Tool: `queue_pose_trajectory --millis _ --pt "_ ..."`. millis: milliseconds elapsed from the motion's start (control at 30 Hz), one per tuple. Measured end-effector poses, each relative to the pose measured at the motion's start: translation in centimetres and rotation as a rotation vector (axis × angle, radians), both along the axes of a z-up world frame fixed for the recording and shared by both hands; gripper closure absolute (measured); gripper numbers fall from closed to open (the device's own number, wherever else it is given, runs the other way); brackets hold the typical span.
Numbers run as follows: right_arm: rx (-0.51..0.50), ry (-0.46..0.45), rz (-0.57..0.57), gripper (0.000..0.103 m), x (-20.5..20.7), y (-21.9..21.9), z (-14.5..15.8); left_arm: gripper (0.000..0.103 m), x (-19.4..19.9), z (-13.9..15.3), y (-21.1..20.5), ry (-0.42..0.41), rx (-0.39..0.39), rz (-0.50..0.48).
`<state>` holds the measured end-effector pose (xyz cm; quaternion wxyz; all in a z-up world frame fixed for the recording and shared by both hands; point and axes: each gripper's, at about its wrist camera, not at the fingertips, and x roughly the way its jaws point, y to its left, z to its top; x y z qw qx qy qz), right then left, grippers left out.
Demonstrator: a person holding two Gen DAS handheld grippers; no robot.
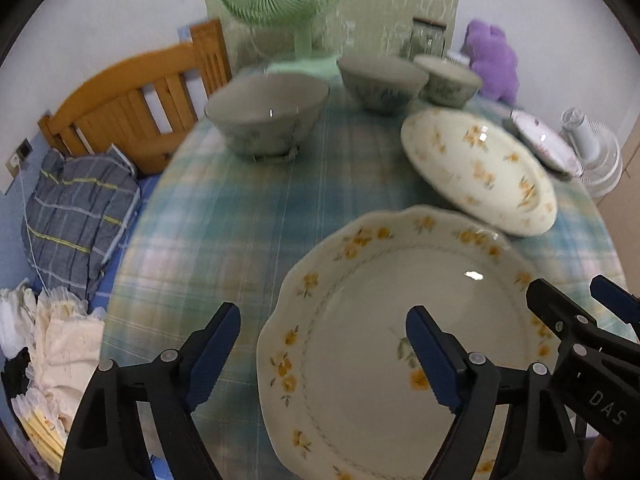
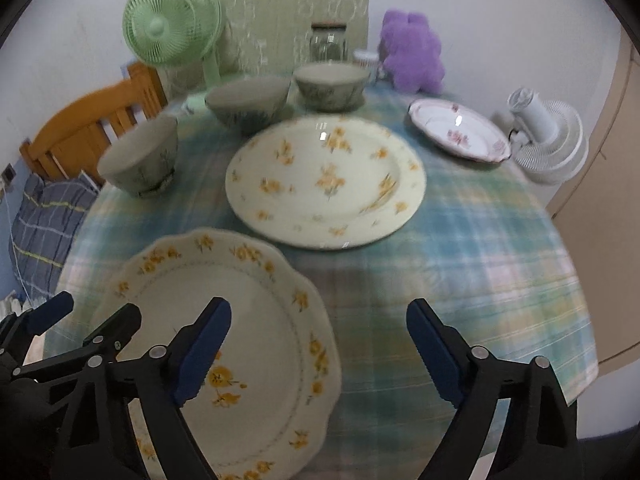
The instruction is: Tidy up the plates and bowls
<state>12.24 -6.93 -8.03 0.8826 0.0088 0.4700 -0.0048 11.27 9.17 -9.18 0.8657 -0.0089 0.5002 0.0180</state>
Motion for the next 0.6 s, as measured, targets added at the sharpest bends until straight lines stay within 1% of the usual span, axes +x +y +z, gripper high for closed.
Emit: queue_pose_trajectory --millis 100,233,300,333,400,467,600 --pt "0.004 0.053 -0.013 0.015 0.8 0.5 -1.7 0.018 0.6 -1.3 0.3 0.047 -0.013 -0.006" --pt "0.000 0.100 -0.018 0.018 1.5 1.1 -3.2 0.023 1.1 -2.5 0.6 0.087 -0.029 -0.024" --pt "-0.002 0.126 -0.017 0.021 1.8 1.4 -3.8 0.024 1.5 -3.0 0.5 0.103 -0.034 -0.038" --pt "0.000 0.137 -0.016 0.023 1.9 1.4 -4.1 0.025 1.5 -3.0 0.4 0.100 -0.036 -0.047" --pt "0.000 0.158 -0.015 0.031 1.9 1.7 -4.6 0.027 1.6 -3.0 0.3 0.091 -0.041 -0.061" --pt "-0.012 0.177 -0.021 0.033 2.0 1.7 -5.1 0.027 1.6 -3.0 0.2 0.087 -0.042 -0.071" --pt "-0.005 0.186 -0.037 0.033 2.0 1.7 -5.3 0.027 2.0 -3.2 0.5 0.093 -0.069 -0.081"
